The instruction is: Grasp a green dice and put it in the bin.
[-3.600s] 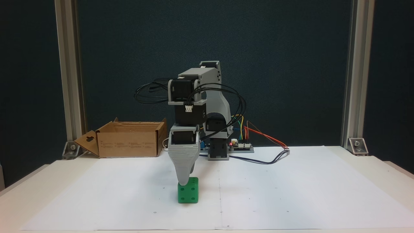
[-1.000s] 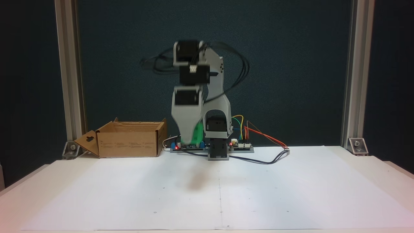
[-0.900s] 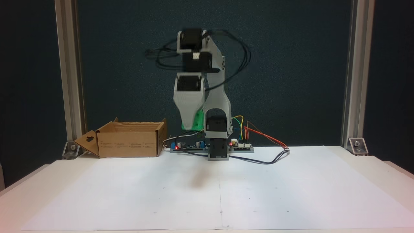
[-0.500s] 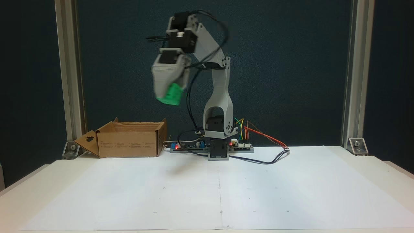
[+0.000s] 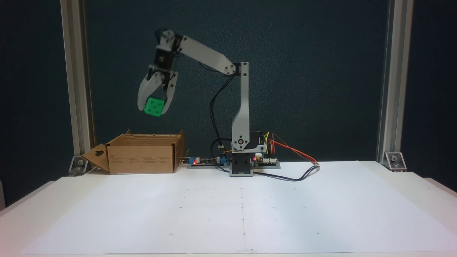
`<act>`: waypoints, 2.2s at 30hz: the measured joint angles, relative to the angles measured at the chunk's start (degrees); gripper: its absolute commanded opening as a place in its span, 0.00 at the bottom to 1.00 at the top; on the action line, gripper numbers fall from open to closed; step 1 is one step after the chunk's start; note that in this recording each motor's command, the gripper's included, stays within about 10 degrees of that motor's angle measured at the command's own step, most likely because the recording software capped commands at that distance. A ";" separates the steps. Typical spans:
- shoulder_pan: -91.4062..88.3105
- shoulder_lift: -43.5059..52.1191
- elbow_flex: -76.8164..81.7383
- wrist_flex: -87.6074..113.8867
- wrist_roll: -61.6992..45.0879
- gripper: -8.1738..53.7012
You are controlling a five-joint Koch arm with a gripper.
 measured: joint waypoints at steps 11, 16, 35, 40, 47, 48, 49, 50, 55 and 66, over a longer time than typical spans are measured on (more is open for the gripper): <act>13.89 -19.51 0.00 -15.56 -3.25 0.32; 14.85 -21.88 0.00 -17.93 -4.13 0.32; 6.33 -11.51 2.20 -17.93 -1.32 0.74; -11.34 1.05 2.20 -17.84 10.11 0.87; -40.61 6.15 2.20 -17.84 19.16 0.87; -44.65 6.68 2.37 -17.84 19.69 0.87; -48.78 7.29 2.99 -17.84 20.39 0.87; -53.00 7.91 3.78 -17.84 21.09 0.87; -73.56 12.30 11.95 -17.93 24.87 0.87; -88.24 29.62 48.96 -42.80 25.31 0.86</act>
